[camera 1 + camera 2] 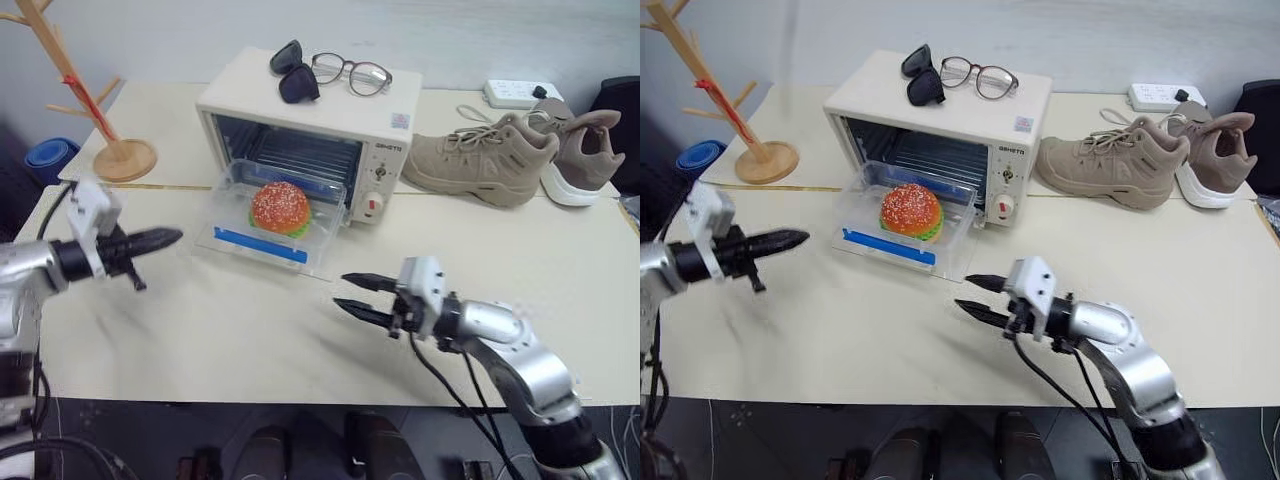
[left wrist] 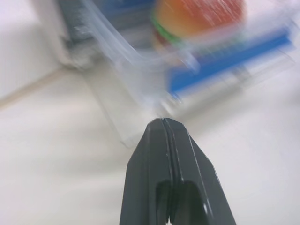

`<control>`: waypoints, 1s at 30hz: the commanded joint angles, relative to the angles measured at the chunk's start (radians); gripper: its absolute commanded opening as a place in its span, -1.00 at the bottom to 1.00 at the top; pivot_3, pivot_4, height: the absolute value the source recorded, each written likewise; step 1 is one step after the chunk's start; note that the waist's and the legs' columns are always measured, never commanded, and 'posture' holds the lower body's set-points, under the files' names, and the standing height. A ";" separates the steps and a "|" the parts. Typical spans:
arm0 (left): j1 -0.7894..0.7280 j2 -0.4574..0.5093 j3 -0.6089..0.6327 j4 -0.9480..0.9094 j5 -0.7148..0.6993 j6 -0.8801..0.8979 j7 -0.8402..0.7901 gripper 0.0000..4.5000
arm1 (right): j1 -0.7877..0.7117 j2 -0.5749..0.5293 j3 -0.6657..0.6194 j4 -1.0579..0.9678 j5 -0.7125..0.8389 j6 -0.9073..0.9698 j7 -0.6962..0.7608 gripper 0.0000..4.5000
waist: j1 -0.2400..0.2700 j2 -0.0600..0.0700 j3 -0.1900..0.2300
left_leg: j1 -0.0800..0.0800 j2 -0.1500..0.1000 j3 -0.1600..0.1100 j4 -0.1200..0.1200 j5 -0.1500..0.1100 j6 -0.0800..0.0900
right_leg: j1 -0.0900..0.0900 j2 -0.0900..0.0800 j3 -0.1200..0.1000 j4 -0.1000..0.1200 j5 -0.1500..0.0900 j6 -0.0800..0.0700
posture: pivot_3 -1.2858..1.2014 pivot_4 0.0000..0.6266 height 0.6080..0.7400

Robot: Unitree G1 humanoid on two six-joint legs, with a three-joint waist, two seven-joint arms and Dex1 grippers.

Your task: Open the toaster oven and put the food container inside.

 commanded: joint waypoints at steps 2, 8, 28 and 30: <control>-0.068 -0.125 -0.059 -0.047 0.023 -0.035 0.064 -1.00 | -0.153 0.103 0.051 0.199 -0.127 -0.080 -0.073 -0.84 | 0.010 0.000 0.000 | -0.001 -0.001 -0.001 0.001 0.000 0.001 | 0.001 -0.001 -0.002 -0.001 0.000 0.001 | 0.03 -0.52 1.00; -0.212 -0.240 -0.118 0.058 0.101 -0.023 0.174 -1.00 | -0.304 0.201 0.020 0.392 -0.193 -0.163 -0.140 -0.99 | -0.003 -0.001 0.000 | -0.003 -0.002 -0.001 0.003 0.003 -0.004 | 0.000 0.002 -0.002 0.005 0.001 0.003 | 0.03 -0.52 1.00; -0.408 -0.421 -0.040 0.351 0.132 -0.181 0.369 -1.00 | -0.506 0.422 -0.059 0.733 -0.226 -0.293 -0.274 -0.99 | -0.044 -0.001 -0.001 | -0.004 0.000 0.012 0.003 0.004 -0.005 | -0.012 0.005 0.002 0.014 0.002 0.004 | 0.03 -0.52 1.00; -0.352 -0.380 -0.027 0.274 0.106 -0.126 0.323 -0.92 | -0.462 0.399 -0.059 0.630 -0.191 -0.241 -0.229 -1.00 | -0.052 -0.001 -0.001 | -0.004 0.001 0.012 0.002 0.004 -0.006 | -0.013 0.004 0.003 0.014 0.002 0.004 | 0.03 -0.52 1.00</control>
